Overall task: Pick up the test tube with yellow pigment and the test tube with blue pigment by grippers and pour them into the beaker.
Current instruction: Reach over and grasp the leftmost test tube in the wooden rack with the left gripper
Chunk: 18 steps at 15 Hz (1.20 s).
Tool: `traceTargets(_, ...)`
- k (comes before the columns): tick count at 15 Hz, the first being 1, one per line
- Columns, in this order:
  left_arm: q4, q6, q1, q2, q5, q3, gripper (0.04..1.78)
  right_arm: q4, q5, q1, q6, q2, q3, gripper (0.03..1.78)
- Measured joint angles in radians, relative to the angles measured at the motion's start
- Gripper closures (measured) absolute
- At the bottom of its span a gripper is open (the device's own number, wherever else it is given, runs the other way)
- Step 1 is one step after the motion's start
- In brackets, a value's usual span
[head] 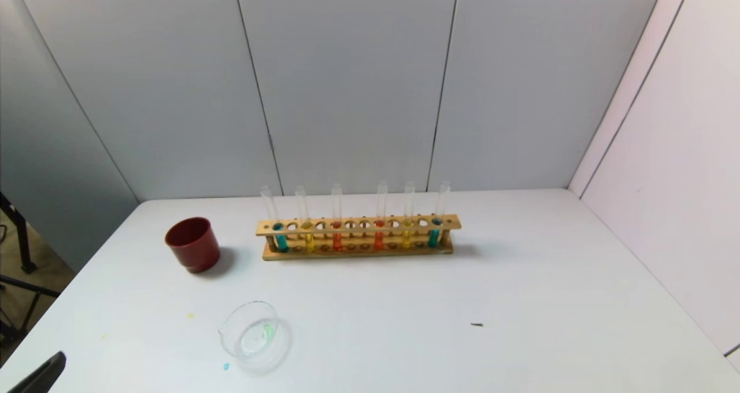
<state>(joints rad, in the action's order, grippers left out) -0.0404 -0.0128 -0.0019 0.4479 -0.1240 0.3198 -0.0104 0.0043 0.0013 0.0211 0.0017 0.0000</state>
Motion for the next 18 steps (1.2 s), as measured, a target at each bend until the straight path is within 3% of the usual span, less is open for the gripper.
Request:
traceTargets(7, -0.381, 0.007, -0.057, 0.527, -0.034, 0.065, 0.07, 0.000, 0.000, 0.000, 0.000, 0.000, 0.000, 0.07)
traceTargets(10, -0.463, 0.028, -0.097, 0.712, -0.025, 0.120, 0.07, 0.000, 0.000, 0.000, 0.000, 0.000, 0.000, 0.07)
traceTargets(18, -0.781, 0.046, -0.248, 1.170, 0.144, 0.236, 0.07, 0.000, 0.000, 0.000, 0.000, 0.000, 0.000, 0.07)
